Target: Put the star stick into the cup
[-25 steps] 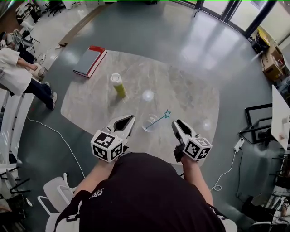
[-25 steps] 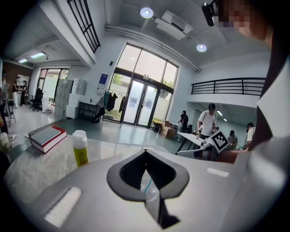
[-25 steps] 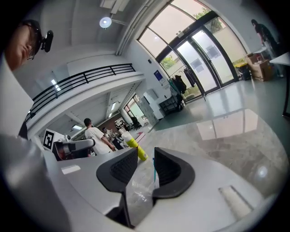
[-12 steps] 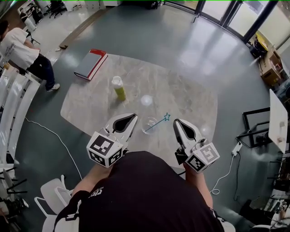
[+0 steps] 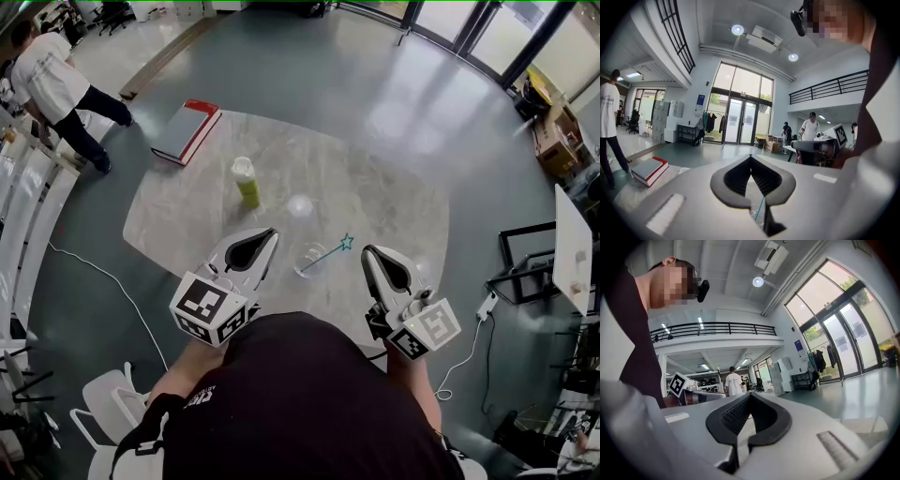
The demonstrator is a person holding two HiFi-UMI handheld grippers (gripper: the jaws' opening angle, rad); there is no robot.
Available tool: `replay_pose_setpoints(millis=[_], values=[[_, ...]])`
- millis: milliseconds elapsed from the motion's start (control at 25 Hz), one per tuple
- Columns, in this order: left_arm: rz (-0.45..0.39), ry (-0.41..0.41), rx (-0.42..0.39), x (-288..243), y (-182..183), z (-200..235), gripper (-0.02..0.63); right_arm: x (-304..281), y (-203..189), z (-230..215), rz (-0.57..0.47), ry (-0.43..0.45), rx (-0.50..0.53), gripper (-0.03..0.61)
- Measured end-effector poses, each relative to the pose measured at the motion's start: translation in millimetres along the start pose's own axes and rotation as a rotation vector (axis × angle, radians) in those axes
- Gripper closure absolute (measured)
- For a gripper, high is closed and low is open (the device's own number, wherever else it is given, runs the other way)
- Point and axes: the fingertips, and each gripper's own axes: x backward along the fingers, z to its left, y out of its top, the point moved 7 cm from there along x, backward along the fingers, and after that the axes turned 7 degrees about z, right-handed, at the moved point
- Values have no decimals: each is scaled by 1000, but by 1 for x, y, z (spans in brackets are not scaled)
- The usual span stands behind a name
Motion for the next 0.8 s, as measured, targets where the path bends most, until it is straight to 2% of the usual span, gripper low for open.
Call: replay_pose_setpoints(millis=[800], values=[[9,5,9,1,-5,0,611,-4,-17,-9,33,-17,-48,566]])
